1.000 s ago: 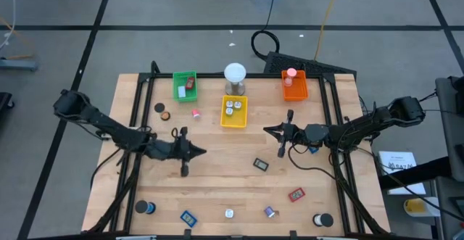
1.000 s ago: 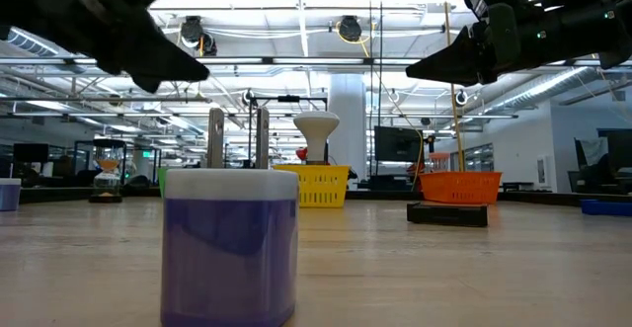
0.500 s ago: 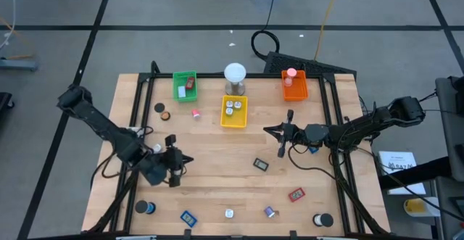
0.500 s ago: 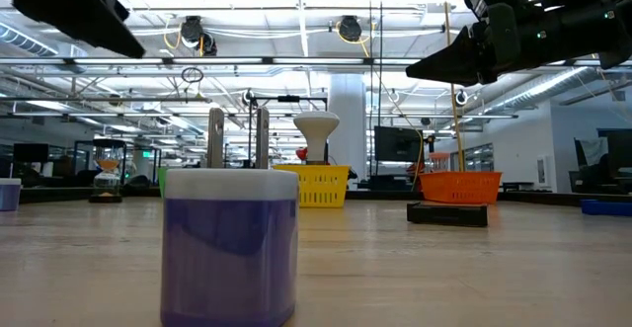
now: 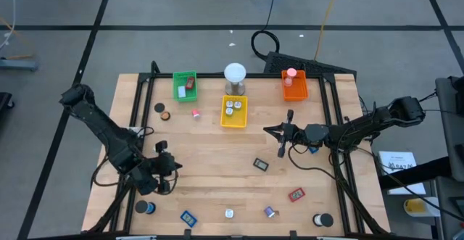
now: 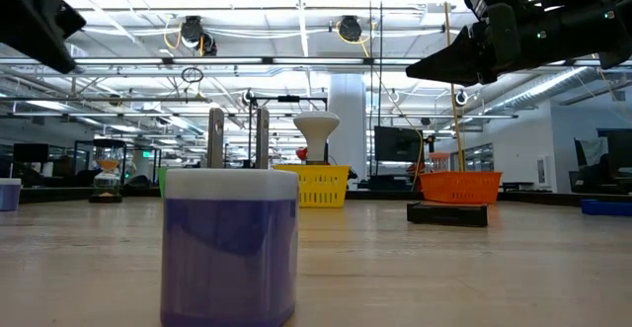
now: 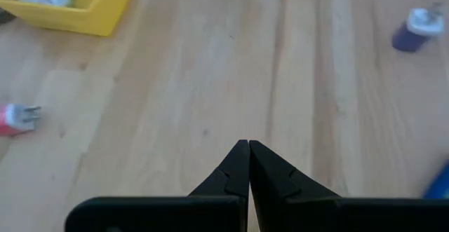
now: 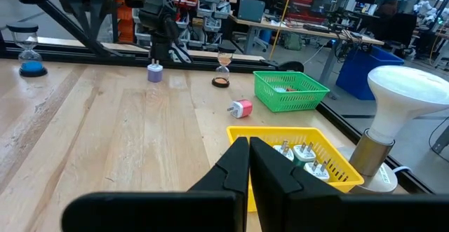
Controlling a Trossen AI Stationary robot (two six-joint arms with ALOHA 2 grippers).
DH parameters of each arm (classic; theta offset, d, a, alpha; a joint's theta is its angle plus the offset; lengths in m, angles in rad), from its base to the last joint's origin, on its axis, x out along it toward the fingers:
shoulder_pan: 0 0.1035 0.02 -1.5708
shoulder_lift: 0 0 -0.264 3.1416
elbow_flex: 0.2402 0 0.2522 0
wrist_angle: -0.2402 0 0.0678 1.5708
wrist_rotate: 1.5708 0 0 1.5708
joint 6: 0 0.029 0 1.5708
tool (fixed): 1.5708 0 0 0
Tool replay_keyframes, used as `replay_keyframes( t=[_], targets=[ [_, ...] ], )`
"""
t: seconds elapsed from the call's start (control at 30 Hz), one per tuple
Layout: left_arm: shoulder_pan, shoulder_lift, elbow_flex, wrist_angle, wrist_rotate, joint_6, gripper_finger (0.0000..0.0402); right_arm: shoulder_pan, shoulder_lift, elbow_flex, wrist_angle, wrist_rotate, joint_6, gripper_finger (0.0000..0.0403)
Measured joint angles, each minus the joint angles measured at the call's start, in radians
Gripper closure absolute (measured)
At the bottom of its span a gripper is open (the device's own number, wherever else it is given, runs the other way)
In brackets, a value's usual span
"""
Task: Pick & Place Office items
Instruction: Put the top left purple charger adapter into the yellow bin
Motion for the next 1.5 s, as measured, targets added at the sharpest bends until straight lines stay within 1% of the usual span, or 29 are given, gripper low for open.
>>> replay_keyframes(
  t=[0.07, 0.2, 0.27, 0.33, 0.47, 0.6, 0.7, 0.77, 0.87, 0.97, 1.1, 1.23, 1.37, 1.43, 1.5],
  targets=[
    [-0.008, 0.016, 0.0, 0.003, 0.025, -0.001, 0.0392, 0.0, 0.0, 0.0, 0.0, 0.0, 0.0, 0.0399],
    [-0.017, 0.07, 0.002, -0.006, 0.119, -0.04, 0.0392, 0.0, 0.0, 0.0, 0.0, 0.0, 0.0, 0.0399],
    [-0.022, 0.114, 0.028, -0.058, 0.161, -0.068, 0.0392, 0.0, 0.0, 0.0, 0.0, 0.0, 0.0, 0.0399],
    [-0.029, 0.159, 0.08, -0.142, 0.19, -0.101, 0.0392, 0.0, 0.0, 0.0, 0.0, 0.0, 0.0, 0.0399],
    [-0.043, 0.231, 0.222, -0.353, 0.218, -0.191, 0.0391, 0.0, 0.0, 0.0, 0.0, 0.0, 0.0, 0.0399],
    [-0.045, 0.258, 0.347, -0.553, 0.25, -0.363, 0.0388, 0.0, 0.0, 0.0, 0.0, 0.0, 0.0, 0.0399],
    [-0.042, 0.257, 0.393, -0.685, 0.307, -0.498, 0.037, 0.0, 0.0, 0.0, 0.0, 0.0, 0.0, 0.0399],
    [-0.038, 0.257, 0.406, -0.754, 0.345, -0.559, 0.0351, 0.0, 0.0, 0.0, 0.0, 0.0, 0.0, 0.0399],
    [-0.039, 0.257, 0.405, -0.832, 0.368, -0.62, 0.0317, 0.0, 0.0, 0.0, 0.0, 0.0, 0.0, 0.0399],
    [-0.025, 0.257, 0.381, -0.858, 0.386, -0.66, 0.0278, 0.0, 0.0, 0.0, 0.0, 0.0, 0.0, 0.0399],
    [0.033, 0.242, 0.32, -0.854, 0.443, -0.656, 0.0222, 0.0, 0.0, 0.0, 0.0, 0.0, 0.0, 0.0399],
    [0.112, 0.172, 0.223, -0.842, 0.445, -0.654, 0.0174, 0.0, 0.0, 0.0, 0.0, 0.0, 0.0, 0.0399],
    [0.213, 0.054, 0.122, -0.776, 0.443, -0.64, 0.0148, 0.0, 0.0, 0.0, 0.0, 0.0, 0.0, 0.0399],
    [0.263, -0.005, 0.077, -0.745, 0.443, -0.632, 0.0145, 0.0, 0.0, 0.0, 0.0, 0.0, 0.0, 0.0399],
    [0.313, -0.037, 0.042, -0.725, 0.453, -0.629, 0.0145, 0.0, 0.0, 0.0, 0.0, 0.0, 0.0, 0.0399]
  ],
)
